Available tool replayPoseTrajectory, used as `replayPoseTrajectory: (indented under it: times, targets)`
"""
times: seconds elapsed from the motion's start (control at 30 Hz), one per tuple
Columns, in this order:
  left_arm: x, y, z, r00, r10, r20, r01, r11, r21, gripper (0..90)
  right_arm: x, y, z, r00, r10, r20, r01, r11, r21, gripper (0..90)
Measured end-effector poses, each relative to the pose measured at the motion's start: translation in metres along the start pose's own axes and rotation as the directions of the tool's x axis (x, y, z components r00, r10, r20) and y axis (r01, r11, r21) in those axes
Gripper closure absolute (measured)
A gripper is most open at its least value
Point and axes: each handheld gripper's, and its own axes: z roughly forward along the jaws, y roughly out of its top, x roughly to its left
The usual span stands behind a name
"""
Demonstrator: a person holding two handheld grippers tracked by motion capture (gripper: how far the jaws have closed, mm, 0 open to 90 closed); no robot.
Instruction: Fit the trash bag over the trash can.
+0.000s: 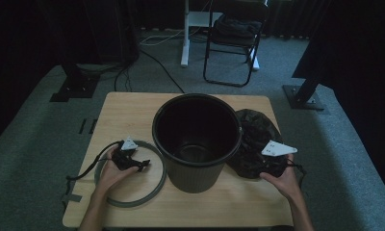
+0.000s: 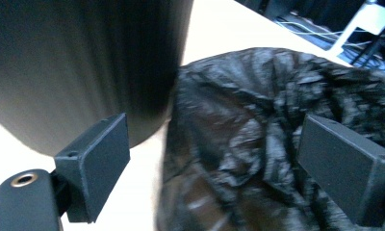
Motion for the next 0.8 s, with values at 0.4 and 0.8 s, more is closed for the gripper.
replayPoseTrajectory:
  times: [0.4, 0.8]
  targets:
    - [0.0, 0.0, 0.0, 1.0, -0.002, -0.001, 0.002, 1.0, 0.0, 10.8, -0.03, 0.011, 0.012, 0.9982, 0.013, 0.058, -0.013, 1.0, 0.007, 10.9]
    - [0.0, 0.0, 0.0, 1.0, -0.004, -0.003, 0.004, 1.0, 0.003, 10.8, -0.062, 0.019, 0.027, 0.9929, 0.053, 0.107, -0.056, 0.998, 0.023, 10.9]
